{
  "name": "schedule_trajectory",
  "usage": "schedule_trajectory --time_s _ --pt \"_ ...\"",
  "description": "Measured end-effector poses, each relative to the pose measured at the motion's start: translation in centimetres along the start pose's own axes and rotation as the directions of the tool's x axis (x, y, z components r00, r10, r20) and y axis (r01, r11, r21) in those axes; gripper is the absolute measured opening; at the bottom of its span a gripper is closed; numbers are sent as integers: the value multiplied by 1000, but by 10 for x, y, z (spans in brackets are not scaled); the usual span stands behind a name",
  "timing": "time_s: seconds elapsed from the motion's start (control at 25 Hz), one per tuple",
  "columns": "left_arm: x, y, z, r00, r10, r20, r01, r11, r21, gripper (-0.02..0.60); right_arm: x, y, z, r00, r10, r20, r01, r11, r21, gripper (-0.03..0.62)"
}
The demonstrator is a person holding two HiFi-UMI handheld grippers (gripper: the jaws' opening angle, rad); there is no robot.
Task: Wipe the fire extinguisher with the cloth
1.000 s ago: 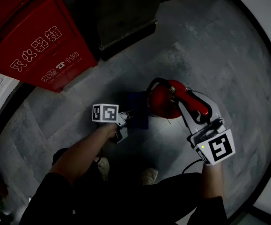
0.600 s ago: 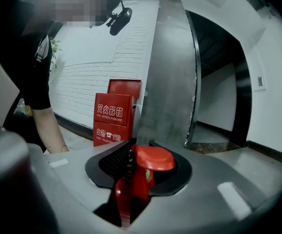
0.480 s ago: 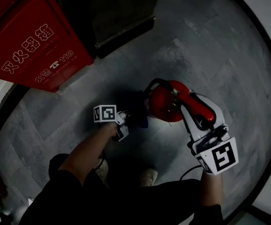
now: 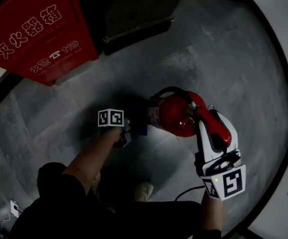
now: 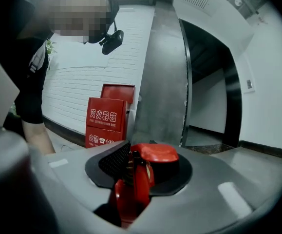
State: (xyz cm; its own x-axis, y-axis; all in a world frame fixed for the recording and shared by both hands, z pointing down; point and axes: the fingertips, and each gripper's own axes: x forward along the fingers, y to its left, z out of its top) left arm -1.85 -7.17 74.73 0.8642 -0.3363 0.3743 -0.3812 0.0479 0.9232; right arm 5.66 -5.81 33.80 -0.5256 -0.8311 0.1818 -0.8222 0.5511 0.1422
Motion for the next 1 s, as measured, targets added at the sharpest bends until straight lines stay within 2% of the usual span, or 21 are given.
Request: schedule_trajectory --time_s 0.2,0.36,0.4,0.48,0.52,0.56,0.6,0.68,0.8,0.88,0.92,0.96,1.0 --pt "7 11 1 1000 6 0 -6 999 -35 56 -2 -1 0 1000 -1 11 0 1000 3 130" --pt "-10 5 40 998 -8 59 9 1000 -12 55 0 -1 -3 1000 18 4 -18 1000 -7 130" --pt "-17 -4 56 997 -20 72 19 1000 19 55 0 -1 -4 1000 26 0 -26 1000 -10 130" --pt "-30 -33 89 996 -73 56 65 989 130 55 0 -1 -5 999 45 -6 -45 999 -14 130" --pt "-38 -55 101 993 -116 21 109 974 200 55 0 -1 -5 999 52 -6 -52 999 -15 130" --pt "-46 -81 110 985 -168 -27 169 948 268 56 0 -1 -5 998 57 -5 -58 998 -15 130" --pt "-56 -110 117 971 -227 -80 240 915 324 56 1 -1 -5 998 60 -3 -60 998 -14 130" --pt "-78 -172 121 918 -356 -173 396 841 370 55 0 -1 -6 998 65 0 -65 998 -14 130" --pt "-109 -266 116 804 -545 -236 592 703 394 56 0 -1 -5 997 76 11 -76 997 -13 130" --pt "-119 -311 108 734 -630 -254 675 631 383 55 0 -2 -4 996 81 20 -81 997 -9 130" --pt "-120 -326 101 700 -661 -271 711 607 355 55 0 -2 -4 996 82 24 -82 997 -5 130" --pt "-118 -333 94 681 -671 -293 731 599 328 55 1 -2 -4 996 81 28 -81 997 -1 130" --pt "-112 -333 88 683 -660 -312 730 612 303 55 1 -2 -3 996 78 31 -78 997 3 130"
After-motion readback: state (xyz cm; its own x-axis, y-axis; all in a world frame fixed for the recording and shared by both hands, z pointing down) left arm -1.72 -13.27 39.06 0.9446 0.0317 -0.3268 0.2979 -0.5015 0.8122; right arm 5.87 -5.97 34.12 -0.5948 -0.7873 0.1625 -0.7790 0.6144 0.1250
